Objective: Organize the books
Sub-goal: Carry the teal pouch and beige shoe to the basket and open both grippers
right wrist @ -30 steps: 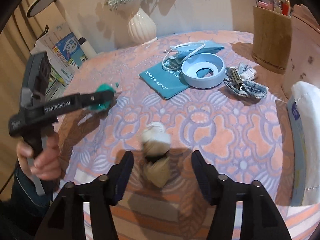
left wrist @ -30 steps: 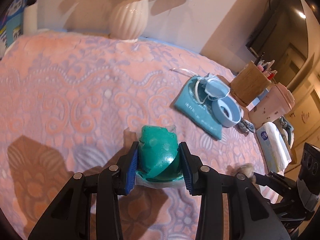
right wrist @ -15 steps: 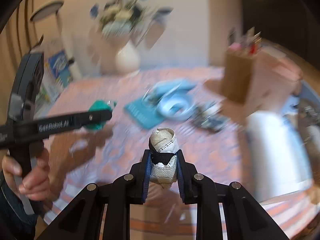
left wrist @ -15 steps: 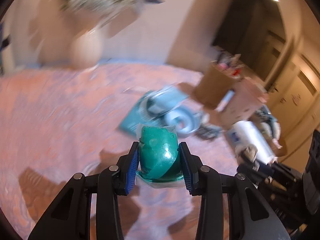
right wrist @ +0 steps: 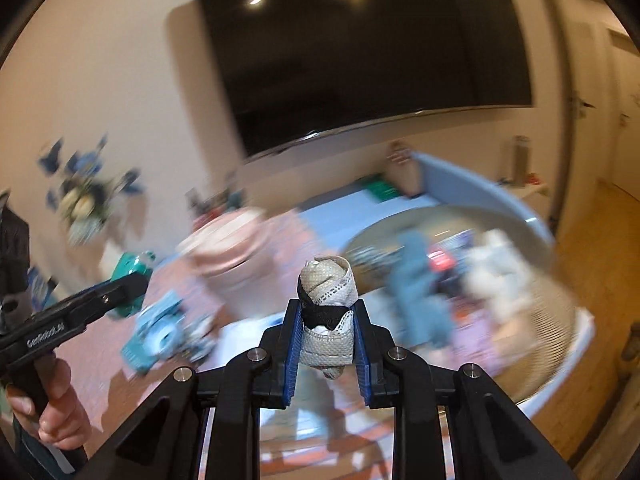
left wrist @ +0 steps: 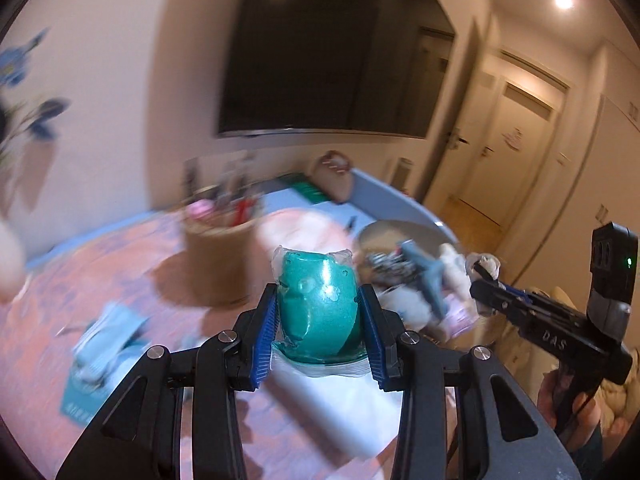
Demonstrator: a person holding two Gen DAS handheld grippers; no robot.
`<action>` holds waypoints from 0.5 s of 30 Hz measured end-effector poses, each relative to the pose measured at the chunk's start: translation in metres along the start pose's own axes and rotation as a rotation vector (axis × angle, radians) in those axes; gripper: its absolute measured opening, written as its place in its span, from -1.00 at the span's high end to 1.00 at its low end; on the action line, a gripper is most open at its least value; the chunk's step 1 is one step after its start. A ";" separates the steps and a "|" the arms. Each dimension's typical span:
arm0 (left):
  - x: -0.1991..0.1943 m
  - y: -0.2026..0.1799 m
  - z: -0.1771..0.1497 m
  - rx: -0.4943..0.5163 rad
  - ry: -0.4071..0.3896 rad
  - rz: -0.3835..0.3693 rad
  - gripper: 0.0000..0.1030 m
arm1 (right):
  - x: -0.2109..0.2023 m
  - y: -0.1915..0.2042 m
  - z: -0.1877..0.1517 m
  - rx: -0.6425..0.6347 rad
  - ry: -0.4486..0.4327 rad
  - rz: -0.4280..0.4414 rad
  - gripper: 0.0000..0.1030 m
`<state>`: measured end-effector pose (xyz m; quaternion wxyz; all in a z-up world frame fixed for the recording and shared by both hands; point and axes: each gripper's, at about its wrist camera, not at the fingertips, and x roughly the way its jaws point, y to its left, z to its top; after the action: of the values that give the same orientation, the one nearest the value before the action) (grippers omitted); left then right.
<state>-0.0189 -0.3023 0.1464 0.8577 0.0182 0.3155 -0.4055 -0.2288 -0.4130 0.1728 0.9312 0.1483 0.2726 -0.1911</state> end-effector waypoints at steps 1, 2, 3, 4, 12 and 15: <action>0.007 -0.008 0.004 0.013 -0.002 -0.010 0.30 | -0.002 -0.011 0.006 0.009 -0.012 -0.017 0.56; 0.015 -0.017 0.010 0.024 -0.003 -0.023 0.30 | -0.005 -0.021 0.011 0.019 -0.024 -0.035 0.56; 0.020 -0.024 0.013 0.033 -0.001 -0.035 0.30 | -0.006 -0.031 0.016 0.027 -0.032 -0.045 0.56; 0.026 -0.031 0.016 0.043 0.001 -0.046 0.30 | -0.006 -0.039 0.022 0.035 -0.039 -0.056 0.56; 0.086 -0.085 0.034 0.127 0.053 -0.095 0.30 | 0.022 -0.094 0.052 0.127 -0.007 -0.107 0.55; 0.105 -0.099 0.033 0.151 0.077 -0.096 0.30 | 0.040 -0.111 0.055 0.173 0.035 -0.102 0.55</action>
<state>-0.0218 -0.4495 0.1365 0.8208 0.0835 0.3172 -0.4677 -0.2219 -0.5430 0.1753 0.8992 0.2172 0.2783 -0.2583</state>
